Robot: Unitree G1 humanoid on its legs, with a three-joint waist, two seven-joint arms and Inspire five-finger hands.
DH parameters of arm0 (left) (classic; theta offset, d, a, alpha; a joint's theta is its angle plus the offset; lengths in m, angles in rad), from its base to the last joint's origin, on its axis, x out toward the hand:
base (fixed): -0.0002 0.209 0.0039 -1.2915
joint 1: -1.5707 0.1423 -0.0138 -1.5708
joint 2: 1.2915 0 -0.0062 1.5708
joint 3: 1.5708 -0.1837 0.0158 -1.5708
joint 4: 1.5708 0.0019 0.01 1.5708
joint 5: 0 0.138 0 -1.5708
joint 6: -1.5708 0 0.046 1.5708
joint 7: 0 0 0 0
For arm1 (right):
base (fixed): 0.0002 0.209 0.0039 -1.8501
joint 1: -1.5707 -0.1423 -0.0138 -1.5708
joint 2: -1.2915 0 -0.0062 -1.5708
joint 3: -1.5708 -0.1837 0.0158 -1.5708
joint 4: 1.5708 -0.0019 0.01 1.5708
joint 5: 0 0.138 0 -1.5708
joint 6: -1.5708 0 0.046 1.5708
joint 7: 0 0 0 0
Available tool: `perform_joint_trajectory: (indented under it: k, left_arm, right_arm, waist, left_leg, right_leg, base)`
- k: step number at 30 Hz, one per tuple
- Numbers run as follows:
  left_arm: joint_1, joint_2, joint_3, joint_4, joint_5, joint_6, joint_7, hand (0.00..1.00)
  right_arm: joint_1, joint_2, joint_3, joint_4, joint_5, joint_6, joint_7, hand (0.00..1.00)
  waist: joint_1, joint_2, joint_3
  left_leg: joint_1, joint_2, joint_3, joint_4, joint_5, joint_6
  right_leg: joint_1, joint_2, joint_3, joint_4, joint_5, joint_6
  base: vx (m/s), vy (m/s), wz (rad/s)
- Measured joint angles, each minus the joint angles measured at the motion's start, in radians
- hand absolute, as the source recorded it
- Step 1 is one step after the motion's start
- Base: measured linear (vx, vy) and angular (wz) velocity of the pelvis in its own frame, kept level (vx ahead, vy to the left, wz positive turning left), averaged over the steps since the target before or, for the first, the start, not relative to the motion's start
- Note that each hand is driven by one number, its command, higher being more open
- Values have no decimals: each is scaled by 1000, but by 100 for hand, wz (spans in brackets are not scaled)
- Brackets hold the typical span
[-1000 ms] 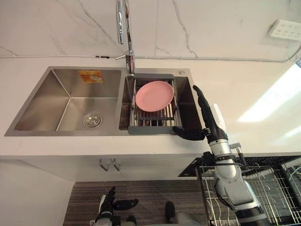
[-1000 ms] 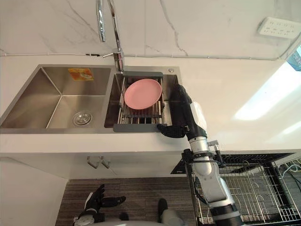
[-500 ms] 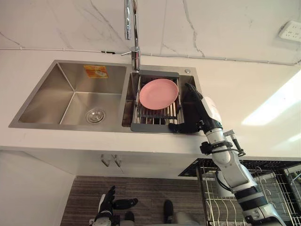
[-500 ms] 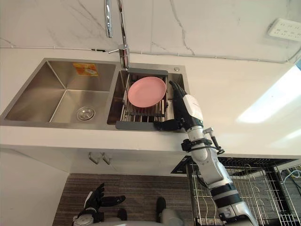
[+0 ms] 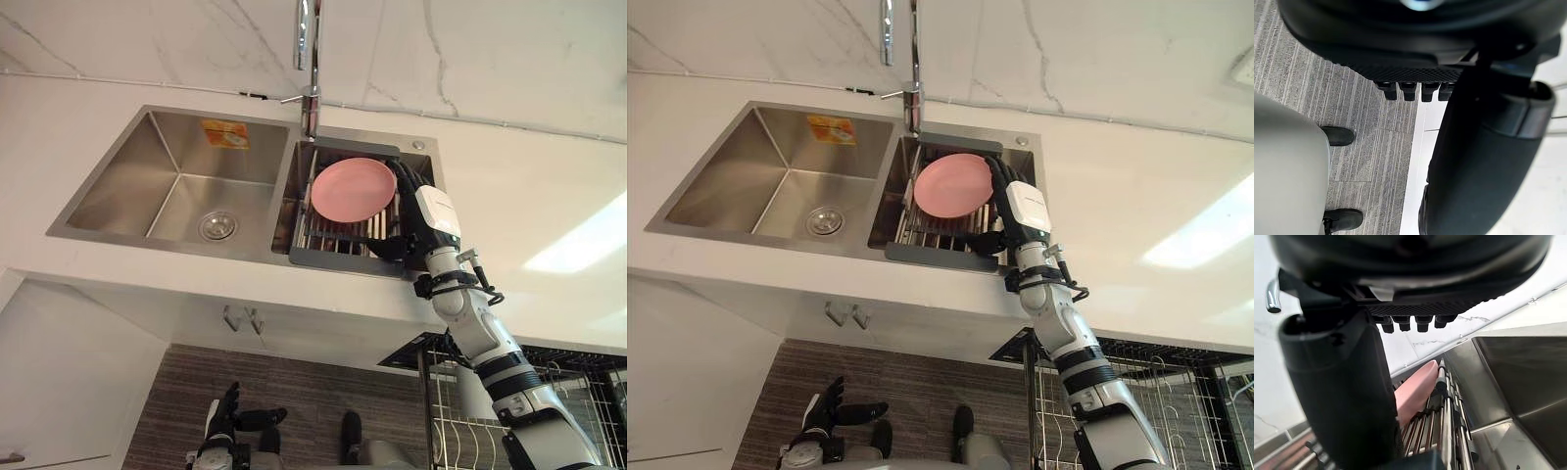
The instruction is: Walk over to the sink, pick up the cup, carry it to the dishwasher, place the cup inside the dishwasher, then close the dishwasher door
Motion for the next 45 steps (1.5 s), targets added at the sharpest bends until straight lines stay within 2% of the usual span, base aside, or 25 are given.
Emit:
perform_joint_trajectory:
  k: [8,15,29,44,45]
  left_arm:
    - [0,0,1,-14,-3,-1,1,100]
    - [-15,-3,1,-24,-5,-3,1,100]
    - [-16,-6,1,-50,-6,-4,1,100]
    - [-35,-1,2,-40,-58,-5,1,100]
    - [-36,-1,1,-39,-65,-5,1,100]
  right_arm:
    - [-81,1,2,92,-83,38,-15,100]
    - [-138,1,2,93,-142,54,-49,100]
    - [-209,-4,1,96,-142,62,-65,100]
    - [-443,-77,101,337,-144,69,-27,100]
    - [-457,-79,101,344,-144,69,-19,0]
  waist:
    - [6,-3,11]
    - [12,-2,59]
    - [20,1,88]
    - [24,9,119]
    - [23,10,121]
  left_leg:
    - [-32,-2,-13,-3,16,-4]
    - [-36,-1,-16,-3,22,-7]
    - [-52,-5,-40,-3,28,-12]
    - [-86,-5,-43,-5,42,-15]
    - [-85,-5,-43,-5,42,-15]
  right_leg:
    - [-30,-3,-2,8,-4,-3]
    - [-47,-6,-3,37,-15,-7]
    - [-61,-16,-6,60,-25,-7]
    - [-100,-17,-5,68,-24,-9]
    - [-100,-16,-5,68,-24,-9]
  base:
    - [-20,-7,4]
    - [-4,-2,0]
    - [-1,1,5]
    - [0,0,0]
    - [0,0,0]
